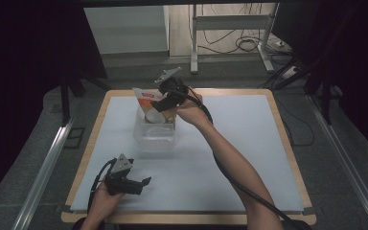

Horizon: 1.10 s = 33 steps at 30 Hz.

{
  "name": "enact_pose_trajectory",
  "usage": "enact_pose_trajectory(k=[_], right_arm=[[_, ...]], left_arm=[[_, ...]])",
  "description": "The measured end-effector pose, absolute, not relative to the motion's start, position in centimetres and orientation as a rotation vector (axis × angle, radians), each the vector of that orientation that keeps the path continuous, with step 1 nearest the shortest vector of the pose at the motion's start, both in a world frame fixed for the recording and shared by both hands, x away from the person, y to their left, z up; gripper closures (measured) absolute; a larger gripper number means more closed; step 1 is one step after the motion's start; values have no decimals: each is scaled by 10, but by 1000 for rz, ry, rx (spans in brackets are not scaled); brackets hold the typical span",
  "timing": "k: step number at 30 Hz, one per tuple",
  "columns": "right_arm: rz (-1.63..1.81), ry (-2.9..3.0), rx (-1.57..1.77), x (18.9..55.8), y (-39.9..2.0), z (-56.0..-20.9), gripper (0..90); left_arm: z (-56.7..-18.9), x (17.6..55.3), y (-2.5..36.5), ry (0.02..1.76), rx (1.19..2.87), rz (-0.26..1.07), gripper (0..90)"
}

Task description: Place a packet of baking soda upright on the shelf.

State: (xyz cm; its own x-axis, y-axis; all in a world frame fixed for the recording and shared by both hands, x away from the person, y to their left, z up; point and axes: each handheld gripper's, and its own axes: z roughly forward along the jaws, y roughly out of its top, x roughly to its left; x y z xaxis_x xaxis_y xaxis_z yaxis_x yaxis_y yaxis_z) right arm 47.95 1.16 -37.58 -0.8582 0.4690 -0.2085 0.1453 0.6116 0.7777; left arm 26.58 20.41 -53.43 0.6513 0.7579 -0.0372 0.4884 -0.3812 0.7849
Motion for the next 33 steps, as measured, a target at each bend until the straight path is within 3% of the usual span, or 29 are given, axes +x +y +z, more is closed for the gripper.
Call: enact_pose_trajectory(k=[33], right_arm=[[1196,2445,659,430,-103,-409,92]], left_arm=[[-534,265,202,965,2071,428,31]])
